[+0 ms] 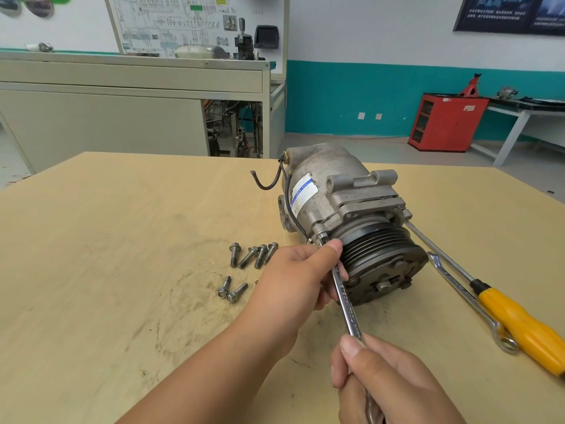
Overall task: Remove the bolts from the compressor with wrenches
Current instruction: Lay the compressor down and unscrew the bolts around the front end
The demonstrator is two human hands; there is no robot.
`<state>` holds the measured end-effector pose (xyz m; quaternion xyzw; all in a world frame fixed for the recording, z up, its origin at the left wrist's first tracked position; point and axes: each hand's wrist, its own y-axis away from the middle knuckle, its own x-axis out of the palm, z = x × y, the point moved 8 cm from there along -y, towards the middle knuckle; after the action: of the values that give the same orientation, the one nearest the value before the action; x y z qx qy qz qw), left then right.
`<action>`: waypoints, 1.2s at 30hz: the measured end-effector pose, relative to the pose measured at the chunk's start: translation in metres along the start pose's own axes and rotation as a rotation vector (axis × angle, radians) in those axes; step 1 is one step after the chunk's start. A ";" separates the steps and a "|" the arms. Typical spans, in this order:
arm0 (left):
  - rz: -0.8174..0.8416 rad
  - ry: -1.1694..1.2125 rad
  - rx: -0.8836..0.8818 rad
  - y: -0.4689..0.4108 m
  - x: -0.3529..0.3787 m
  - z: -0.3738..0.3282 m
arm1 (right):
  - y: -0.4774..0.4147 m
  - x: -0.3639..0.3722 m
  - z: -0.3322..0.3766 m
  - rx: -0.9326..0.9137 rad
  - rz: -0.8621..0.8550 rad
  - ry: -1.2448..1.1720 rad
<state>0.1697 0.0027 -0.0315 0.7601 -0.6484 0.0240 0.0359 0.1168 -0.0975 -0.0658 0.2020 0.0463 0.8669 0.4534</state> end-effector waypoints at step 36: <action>-0.014 -0.277 0.018 0.002 -0.011 -0.005 | -0.014 0.001 0.011 -0.037 -0.270 0.264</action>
<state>0.1664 0.0132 -0.0278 0.7608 -0.6417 -0.0753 -0.0606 0.1312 -0.0895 -0.0596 0.0702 0.1158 0.8179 0.5592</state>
